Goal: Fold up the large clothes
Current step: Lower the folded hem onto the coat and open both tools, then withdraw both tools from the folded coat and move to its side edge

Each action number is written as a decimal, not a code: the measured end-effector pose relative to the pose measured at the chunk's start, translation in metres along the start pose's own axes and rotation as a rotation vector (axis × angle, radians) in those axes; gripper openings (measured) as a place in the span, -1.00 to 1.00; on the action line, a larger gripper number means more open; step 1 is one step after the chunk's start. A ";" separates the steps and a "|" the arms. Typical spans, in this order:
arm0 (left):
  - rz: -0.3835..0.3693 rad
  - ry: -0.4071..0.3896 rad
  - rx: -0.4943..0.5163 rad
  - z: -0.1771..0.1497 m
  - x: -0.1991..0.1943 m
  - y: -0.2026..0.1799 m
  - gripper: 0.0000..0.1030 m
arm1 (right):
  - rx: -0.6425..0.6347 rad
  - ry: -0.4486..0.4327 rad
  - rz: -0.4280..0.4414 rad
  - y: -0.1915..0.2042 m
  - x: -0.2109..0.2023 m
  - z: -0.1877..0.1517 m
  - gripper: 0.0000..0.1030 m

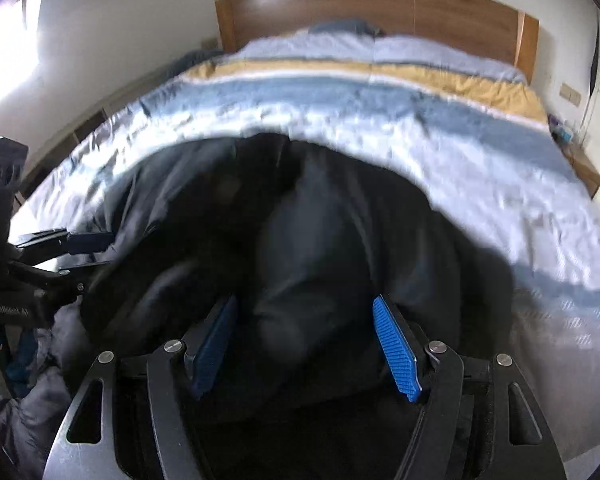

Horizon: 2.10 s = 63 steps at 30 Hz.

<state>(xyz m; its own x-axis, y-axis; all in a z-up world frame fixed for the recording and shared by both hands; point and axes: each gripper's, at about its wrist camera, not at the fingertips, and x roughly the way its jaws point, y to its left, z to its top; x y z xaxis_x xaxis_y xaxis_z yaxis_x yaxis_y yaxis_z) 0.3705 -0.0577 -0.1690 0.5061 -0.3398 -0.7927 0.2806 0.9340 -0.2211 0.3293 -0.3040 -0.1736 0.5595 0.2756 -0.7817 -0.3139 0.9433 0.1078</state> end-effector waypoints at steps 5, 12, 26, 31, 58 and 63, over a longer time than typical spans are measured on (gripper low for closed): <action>0.040 0.014 -0.030 -0.016 0.014 0.001 0.54 | 0.016 0.007 -0.011 -0.005 0.010 -0.013 0.34; 0.127 0.007 -0.004 -0.020 -0.021 -0.014 0.53 | 0.041 0.053 -0.042 -0.006 -0.011 -0.011 0.34; 0.178 0.039 -0.043 -0.057 -0.168 0.012 0.53 | 0.250 0.138 -0.027 -0.007 -0.106 -0.061 0.35; 0.208 0.055 -0.098 -0.088 -0.220 0.038 0.53 | 0.319 0.140 -0.046 -0.013 -0.139 -0.085 0.36; 0.426 0.107 -0.273 -0.197 -0.279 0.079 0.53 | 0.370 0.238 -0.215 -0.017 -0.225 -0.171 0.55; 0.442 0.123 -0.275 -0.208 -0.279 0.087 0.53 | 0.389 0.252 -0.232 -0.018 -0.224 -0.180 0.57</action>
<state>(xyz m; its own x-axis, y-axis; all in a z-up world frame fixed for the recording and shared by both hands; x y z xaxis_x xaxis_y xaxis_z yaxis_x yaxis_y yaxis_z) 0.0843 0.1416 -0.0848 0.4240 0.0930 -0.9009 -0.1702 0.9852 0.0216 0.0714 -0.4166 -0.1110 0.3637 0.0429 -0.9305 0.1319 0.9865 0.0970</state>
